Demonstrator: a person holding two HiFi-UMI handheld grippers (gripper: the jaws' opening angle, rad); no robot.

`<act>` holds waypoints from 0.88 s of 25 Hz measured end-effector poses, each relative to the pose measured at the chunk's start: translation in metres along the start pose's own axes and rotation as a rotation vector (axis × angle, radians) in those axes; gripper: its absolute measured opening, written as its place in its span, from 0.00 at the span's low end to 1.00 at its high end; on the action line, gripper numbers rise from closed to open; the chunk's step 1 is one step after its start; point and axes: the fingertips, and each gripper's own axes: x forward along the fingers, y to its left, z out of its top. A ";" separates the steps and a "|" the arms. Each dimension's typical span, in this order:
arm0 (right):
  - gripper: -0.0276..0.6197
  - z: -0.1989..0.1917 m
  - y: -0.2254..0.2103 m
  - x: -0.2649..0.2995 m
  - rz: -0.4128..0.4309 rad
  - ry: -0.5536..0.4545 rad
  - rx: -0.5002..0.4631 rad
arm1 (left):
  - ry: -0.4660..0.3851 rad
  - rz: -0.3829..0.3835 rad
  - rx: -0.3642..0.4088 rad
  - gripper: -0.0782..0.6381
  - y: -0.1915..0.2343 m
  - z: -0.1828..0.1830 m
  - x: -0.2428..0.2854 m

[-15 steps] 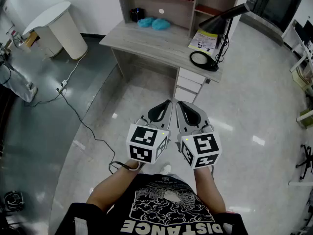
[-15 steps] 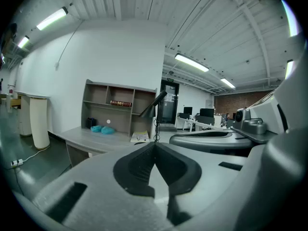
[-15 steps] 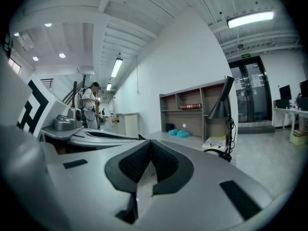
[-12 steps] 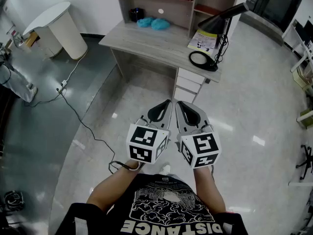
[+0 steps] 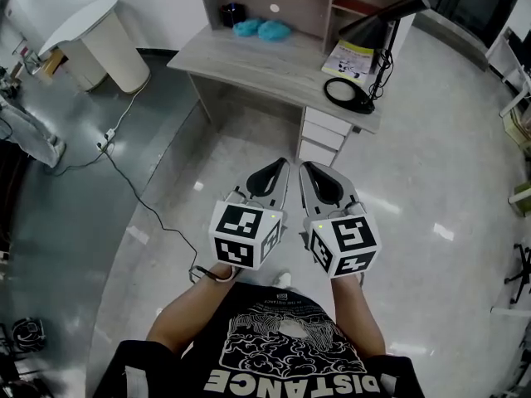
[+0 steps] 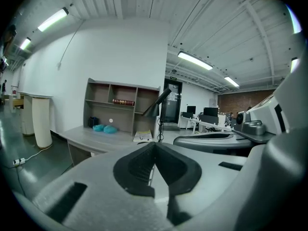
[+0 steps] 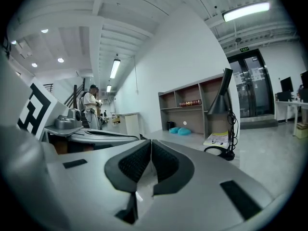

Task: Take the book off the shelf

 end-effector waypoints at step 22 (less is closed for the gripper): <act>0.07 0.043 -0.040 0.235 -0.072 0.053 -0.022 | 0.012 -0.100 -0.025 0.12 0.187 0.048 0.143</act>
